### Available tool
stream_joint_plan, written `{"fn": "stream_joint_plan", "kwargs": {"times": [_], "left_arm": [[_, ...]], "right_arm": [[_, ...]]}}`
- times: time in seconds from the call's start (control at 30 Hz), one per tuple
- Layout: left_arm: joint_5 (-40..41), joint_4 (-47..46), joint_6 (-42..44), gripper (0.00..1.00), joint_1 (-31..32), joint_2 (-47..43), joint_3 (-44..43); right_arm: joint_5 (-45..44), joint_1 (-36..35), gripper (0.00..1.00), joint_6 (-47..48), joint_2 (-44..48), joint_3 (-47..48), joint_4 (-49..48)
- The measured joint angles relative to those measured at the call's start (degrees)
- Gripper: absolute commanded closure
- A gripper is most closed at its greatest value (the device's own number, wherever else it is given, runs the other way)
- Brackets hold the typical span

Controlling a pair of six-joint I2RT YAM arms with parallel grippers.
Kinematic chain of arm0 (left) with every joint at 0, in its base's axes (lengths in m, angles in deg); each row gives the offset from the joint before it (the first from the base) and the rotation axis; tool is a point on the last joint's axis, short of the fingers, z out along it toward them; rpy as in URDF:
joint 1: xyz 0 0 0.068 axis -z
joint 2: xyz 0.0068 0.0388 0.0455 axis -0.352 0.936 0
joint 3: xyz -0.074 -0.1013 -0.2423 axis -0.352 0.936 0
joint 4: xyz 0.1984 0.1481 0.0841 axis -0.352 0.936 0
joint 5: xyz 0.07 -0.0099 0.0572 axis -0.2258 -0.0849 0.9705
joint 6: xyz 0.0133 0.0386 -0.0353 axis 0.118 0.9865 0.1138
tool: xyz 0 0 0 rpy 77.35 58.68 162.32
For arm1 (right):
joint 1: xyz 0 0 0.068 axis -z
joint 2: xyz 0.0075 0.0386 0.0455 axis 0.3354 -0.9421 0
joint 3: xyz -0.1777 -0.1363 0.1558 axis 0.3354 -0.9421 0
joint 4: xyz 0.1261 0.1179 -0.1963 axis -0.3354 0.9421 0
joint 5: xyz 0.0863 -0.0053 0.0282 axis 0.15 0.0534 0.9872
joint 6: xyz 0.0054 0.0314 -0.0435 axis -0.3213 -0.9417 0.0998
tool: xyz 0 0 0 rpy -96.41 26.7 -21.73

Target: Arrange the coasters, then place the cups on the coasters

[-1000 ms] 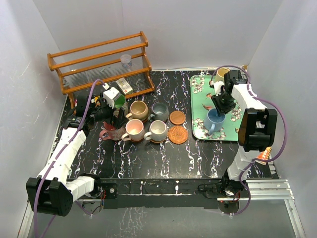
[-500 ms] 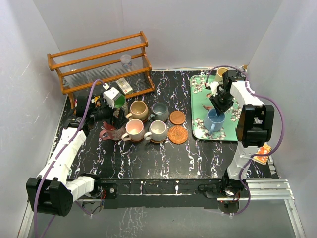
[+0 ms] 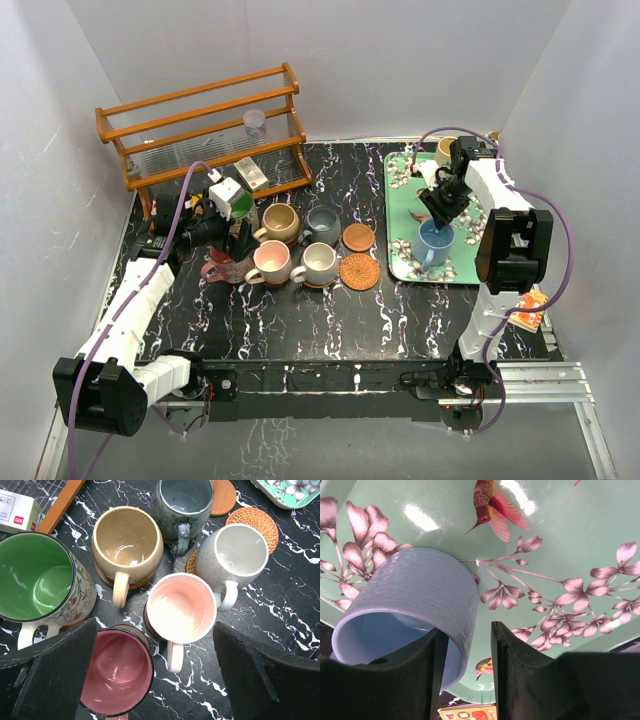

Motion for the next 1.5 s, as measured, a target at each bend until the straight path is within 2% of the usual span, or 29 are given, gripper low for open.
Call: {"fn": "stream_joint_plan", "kwargs": {"times": [0.23, 0.47, 0.73, 0.93, 1.13, 1.5], "left_arm": [[0.0, 0.0, 0.0, 0.01, -0.3, -0.1, 0.2], [-0.2, 0.0, 0.0, 0.01, -0.3, -0.5, 0.3], [-0.2, 0.0, 0.0, 0.01, -0.3, -0.5, 0.3], [-0.3, 0.0, -0.3, 0.01, -0.3, -0.7, 0.3], [-0.3, -0.1, -0.5, 0.01, -0.4, -1.5, 0.4], [-0.4, -0.1, -0.5, 0.01, -0.7, -2.2, 0.5]], "right_arm": [[1.8, -0.1, 0.85, 2.3, -2.0, 2.1, 3.1], [2.3, -0.1, 1.00, 2.8, -2.3, 2.7, 4.2], [2.2, -2.5, 1.00, -3.9, -1.5, 2.8, 3.9], [-1.2, -11.3, 1.00, -13.2, 2.3, 3.5, 2.0], [-3.0, -19.0, 1.00, -20.5, 1.9, 8.1, 1.7], [-5.4, -21.7, 1.00, -26.2, -3.2, 11.9, 0.5]]}}
